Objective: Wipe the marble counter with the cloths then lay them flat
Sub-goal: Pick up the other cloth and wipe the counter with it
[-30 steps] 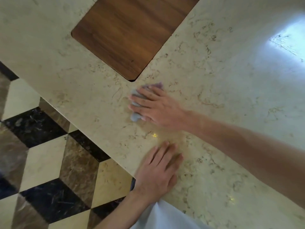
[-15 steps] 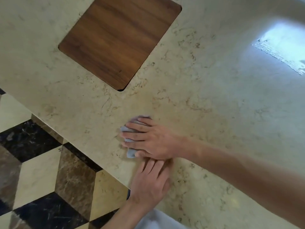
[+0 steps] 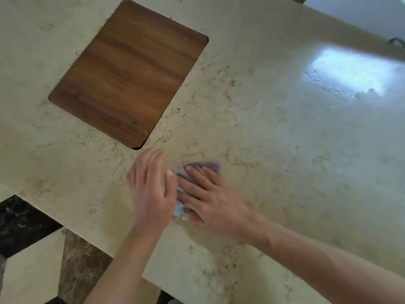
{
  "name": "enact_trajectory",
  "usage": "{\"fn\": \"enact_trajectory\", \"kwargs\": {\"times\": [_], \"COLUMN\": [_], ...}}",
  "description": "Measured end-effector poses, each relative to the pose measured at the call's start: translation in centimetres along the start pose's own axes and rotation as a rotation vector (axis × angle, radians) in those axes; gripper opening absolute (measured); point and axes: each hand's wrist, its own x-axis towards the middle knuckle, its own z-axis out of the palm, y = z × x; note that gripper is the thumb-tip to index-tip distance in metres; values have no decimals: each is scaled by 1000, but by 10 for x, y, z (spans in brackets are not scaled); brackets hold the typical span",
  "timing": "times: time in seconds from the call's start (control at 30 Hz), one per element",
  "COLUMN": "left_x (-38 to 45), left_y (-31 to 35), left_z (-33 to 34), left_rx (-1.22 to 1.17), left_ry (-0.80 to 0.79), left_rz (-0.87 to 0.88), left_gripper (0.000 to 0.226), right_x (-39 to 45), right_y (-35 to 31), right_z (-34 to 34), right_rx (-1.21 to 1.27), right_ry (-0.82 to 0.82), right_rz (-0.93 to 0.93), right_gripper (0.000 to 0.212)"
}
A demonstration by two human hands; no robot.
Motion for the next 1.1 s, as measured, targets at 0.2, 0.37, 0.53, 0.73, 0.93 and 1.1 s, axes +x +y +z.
{"fn": "enact_trajectory", "kwargs": {"times": [0.2, 0.37, 0.53, 0.73, 0.93, 1.1], "left_x": [75, 75, 76, 74, 73, 75], "left_y": [7, 5, 4, 0, 2, 5], "left_z": [56, 72, 73, 74, 75, 75], "left_rx": [234, 387, 387, 381, 392, 383], "left_ry": [-427, -447, -434, -414, -407, -417], "left_rz": [37, 78, 89, 101, 102, 103], "left_gripper": [61, 61, 60, 59, 59, 59], "right_x": [-10, 2, -28, -65, -19, -52], "right_y": [128, 185, 62, 54, 223, 26], "right_z": [-44, -66, -31, -31, -92, -13], "right_rx": [-186, -218, -105, -17, -75, 29], "right_ry": [-49, -7, -56, -143, -7, -46], "right_rz": [159, 563, 271, -83, 732, 168], "right_gripper": [51, 59, 55, 45, 61, 48]}}
